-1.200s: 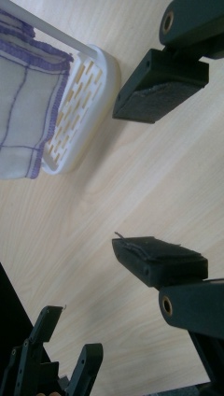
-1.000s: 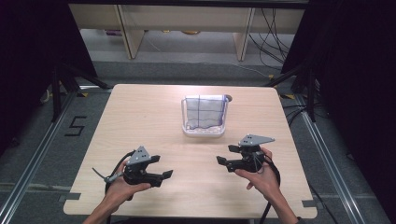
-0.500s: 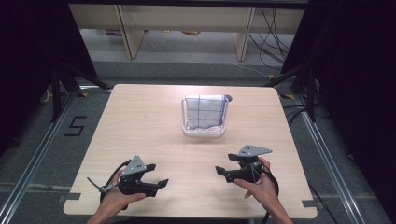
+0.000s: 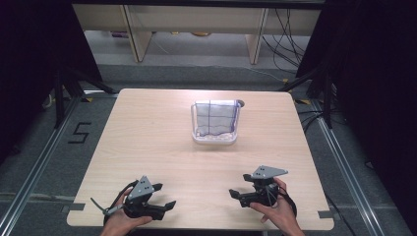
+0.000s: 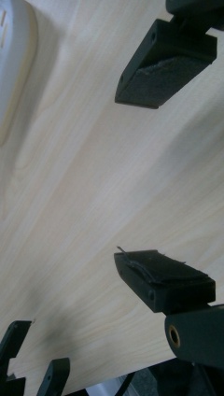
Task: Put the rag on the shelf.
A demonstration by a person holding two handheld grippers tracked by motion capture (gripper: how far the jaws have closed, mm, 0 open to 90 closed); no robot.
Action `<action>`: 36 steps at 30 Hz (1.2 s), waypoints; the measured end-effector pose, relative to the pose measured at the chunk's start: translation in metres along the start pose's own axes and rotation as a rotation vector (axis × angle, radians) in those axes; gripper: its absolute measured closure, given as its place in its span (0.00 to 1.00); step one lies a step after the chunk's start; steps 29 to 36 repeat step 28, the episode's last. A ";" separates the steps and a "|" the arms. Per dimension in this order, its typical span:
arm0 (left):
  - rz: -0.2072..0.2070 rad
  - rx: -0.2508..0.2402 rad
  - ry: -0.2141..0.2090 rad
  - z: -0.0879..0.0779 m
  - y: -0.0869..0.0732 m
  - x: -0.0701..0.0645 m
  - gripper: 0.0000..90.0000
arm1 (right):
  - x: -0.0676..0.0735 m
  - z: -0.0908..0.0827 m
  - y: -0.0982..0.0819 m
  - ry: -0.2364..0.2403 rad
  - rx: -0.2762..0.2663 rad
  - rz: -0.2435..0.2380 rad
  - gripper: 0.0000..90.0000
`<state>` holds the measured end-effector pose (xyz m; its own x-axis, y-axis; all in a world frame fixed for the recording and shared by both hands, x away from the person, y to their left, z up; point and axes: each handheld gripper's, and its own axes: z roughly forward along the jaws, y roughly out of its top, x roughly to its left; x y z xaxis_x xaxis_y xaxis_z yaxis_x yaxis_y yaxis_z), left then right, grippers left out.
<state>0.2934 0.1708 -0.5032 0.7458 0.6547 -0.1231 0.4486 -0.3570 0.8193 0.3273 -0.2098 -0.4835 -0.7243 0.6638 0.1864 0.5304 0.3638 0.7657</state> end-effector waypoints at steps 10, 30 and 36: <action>-0.008 -0.003 0.007 0.000 -0.004 -0.003 0.21 | 0.013 -0.005 -0.015 -0.023 0.053 -0.065 0.19; -0.007 -0.004 0.005 0.003 -0.006 0.000 0.19 | 0.017 -0.002 -0.016 -0.035 0.077 -0.101 0.19; -0.007 -0.004 0.005 0.003 -0.006 0.000 0.19 | 0.017 -0.002 -0.016 -0.035 0.077 -0.101 0.19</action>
